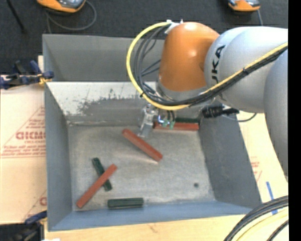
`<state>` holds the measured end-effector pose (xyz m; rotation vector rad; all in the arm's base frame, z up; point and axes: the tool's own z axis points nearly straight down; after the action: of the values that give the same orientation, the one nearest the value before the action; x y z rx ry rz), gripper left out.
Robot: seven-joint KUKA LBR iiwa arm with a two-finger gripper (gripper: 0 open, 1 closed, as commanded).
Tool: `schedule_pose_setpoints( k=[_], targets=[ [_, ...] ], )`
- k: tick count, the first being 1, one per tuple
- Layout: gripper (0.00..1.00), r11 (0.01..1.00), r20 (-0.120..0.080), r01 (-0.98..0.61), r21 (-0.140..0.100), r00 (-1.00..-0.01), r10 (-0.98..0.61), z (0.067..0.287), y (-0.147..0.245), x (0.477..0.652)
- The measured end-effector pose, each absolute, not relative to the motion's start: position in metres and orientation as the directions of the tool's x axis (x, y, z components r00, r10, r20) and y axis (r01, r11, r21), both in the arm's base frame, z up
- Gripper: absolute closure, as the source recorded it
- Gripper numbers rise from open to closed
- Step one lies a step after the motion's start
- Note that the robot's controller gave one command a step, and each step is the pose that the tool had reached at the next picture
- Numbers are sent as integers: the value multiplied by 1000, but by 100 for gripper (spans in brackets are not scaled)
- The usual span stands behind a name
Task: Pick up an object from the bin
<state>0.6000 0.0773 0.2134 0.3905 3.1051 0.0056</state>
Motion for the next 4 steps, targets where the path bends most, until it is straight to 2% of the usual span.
schedule_pose_setpoints(
  k=[1, 2, 3, 4],
  targets=[
    [0, 969, -4, 247, 1, -969, 247, 208, 77, 598],
    [0, 993, -1, -118, -2, -993, -118, 81, 45, 602],
    [0, 987, -6, -159, -5, -987, -159, 71, -17, 612],
    [0, 980, -9, -199, 3, -980, -199, 71, 62, 613]
  ],
)
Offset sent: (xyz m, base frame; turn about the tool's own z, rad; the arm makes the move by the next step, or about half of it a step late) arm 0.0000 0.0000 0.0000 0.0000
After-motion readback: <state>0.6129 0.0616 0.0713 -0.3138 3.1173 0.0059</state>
